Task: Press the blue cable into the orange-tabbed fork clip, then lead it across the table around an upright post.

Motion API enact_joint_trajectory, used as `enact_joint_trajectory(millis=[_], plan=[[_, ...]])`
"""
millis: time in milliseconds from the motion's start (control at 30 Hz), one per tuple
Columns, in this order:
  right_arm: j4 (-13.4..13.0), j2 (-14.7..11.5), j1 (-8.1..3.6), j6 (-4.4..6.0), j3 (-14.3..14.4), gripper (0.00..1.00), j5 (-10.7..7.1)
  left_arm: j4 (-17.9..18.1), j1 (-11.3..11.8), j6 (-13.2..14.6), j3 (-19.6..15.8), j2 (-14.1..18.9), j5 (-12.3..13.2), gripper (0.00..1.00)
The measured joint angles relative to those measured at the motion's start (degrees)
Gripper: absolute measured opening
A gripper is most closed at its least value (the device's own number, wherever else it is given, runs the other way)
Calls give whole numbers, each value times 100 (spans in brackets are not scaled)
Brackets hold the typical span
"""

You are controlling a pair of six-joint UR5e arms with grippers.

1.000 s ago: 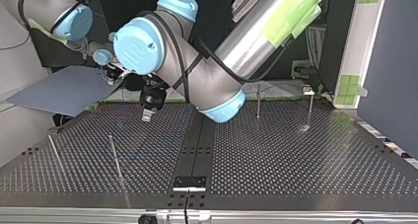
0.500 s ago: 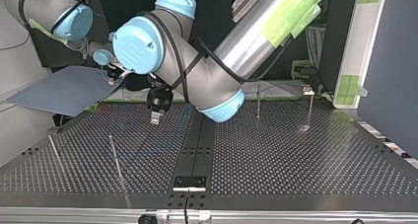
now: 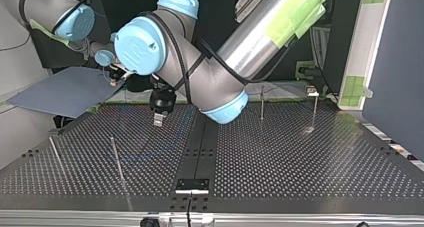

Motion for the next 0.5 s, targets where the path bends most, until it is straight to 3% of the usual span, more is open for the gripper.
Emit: enact_joint_trajectory(millis=[300, 500], plan=[[0, 0, 0, 0, -1, 0, 0, -24, -34, 13, -132, 96, -34, 100], [0, 0, -5, 0, 0, 0, 0, 226, 69, -137, -424, 377, 10, 100]])
